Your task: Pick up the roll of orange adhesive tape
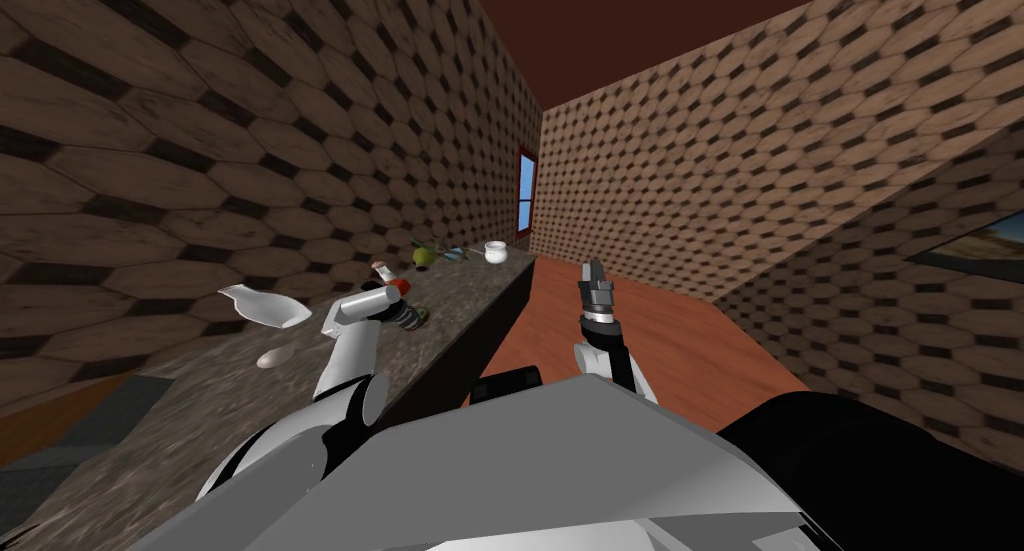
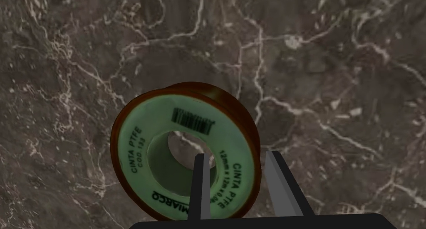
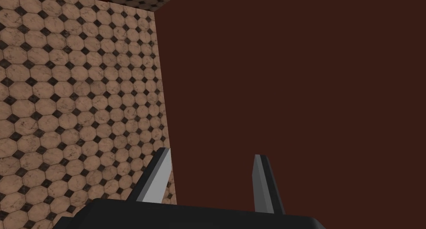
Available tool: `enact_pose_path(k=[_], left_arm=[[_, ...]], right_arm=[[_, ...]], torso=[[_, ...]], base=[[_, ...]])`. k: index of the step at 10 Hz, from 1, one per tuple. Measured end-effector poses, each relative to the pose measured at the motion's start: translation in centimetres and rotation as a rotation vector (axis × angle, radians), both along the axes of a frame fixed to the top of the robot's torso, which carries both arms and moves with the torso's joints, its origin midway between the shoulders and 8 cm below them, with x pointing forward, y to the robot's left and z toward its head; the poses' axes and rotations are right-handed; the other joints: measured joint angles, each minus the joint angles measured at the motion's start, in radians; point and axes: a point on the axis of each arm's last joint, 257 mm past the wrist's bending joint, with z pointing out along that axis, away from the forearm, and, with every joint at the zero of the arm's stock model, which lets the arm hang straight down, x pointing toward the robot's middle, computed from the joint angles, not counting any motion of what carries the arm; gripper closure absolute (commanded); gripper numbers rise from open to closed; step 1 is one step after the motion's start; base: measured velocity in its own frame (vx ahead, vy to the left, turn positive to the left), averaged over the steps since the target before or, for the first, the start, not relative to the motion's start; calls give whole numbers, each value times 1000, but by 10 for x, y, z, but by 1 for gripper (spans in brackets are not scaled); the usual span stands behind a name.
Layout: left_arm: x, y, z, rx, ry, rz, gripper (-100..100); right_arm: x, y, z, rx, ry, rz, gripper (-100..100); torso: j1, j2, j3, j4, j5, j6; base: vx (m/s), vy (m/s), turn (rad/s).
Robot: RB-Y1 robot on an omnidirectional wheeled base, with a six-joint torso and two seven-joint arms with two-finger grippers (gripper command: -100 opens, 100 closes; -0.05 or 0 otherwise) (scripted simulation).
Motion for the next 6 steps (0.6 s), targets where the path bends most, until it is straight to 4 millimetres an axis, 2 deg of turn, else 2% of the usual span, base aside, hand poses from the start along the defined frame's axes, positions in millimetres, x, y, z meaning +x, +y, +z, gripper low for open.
enact_pose_path(k=[5, 6], left_arm=[[-8, 12, 16, 0, 2, -46, 100], [-9, 13, 16, 0, 4, -48, 0]], right_arm=[[0, 0, 0, 0, 0, 0, 0], [0, 0, 0, 0, 0, 0, 0]], torso=[[-2, -1, 0, 0, -1, 1], [0, 0, 0, 0, 0, 1]], base=[[43, -65, 77], [3, -6, -3]])
